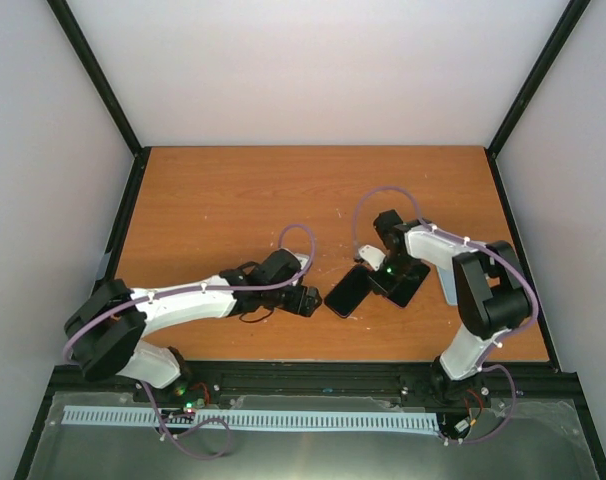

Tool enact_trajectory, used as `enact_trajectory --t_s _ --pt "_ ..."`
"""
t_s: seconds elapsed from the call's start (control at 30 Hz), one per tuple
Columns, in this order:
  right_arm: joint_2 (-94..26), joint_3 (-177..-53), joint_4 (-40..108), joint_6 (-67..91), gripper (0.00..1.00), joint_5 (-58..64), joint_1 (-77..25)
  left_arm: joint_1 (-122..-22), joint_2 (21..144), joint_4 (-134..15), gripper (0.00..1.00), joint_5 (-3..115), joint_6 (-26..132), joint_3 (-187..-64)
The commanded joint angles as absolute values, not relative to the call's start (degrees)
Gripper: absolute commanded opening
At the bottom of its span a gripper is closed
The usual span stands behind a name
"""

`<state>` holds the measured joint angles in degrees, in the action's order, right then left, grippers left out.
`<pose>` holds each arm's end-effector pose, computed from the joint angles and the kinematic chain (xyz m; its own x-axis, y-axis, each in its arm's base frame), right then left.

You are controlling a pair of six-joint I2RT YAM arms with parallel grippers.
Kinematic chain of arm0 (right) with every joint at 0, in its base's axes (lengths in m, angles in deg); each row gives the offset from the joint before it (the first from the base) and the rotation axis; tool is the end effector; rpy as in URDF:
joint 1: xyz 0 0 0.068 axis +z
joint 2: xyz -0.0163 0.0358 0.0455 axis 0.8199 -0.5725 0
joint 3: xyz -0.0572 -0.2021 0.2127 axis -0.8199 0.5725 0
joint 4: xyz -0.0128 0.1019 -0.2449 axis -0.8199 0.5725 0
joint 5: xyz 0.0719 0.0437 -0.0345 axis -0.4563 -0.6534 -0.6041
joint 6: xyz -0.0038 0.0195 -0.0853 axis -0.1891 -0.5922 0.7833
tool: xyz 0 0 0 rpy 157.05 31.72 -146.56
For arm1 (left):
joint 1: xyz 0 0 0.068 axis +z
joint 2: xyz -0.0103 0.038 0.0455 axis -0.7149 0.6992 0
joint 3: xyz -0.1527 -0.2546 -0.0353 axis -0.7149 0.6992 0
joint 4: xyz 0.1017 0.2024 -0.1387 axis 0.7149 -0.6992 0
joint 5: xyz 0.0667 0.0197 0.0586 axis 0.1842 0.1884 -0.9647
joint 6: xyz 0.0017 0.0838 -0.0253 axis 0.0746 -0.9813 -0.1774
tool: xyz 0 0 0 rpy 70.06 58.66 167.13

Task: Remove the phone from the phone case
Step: Adjust the phone at the center of the board.

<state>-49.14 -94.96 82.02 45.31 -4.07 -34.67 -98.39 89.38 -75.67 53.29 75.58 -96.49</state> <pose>0.2578 0.1168 0.1376 -0.6838 -0.7182 -0.1289 -0.7260 0.6520 0.2186 0.1775 -0.2461 0.1697 -0.8677 0.2129 -0.4493 0.4092 0.8191 -0.4022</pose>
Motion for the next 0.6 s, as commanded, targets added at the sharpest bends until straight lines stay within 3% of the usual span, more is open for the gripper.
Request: enact_trajectory --t_s 0.0,0.1,0.5,0.57 --pt "-53.5 -97.9 79.5 44.0 0.04 -0.6 -33.2 -98.0 85.1 -75.4 0.86 49.9 77.7 -95.4" --pt "-55.8 -101.6 76.9 43.6 0.10 -0.1 -32.4 -98.0 81.8 -76.0 0.86 48.2 79.3 -94.0" --pt "-77.7 -131.2 82.2 40.5 0.12 -8.2 -21.6 -95.7 70.8 -85.0 0.90 37.5 83.3 -95.3" --pt "-77.2 -132.2 82.5 38.9 0.18 -8.5 -21.2 -95.3 68.8 -86.5 0.91 34.7 84.5 -95.5"
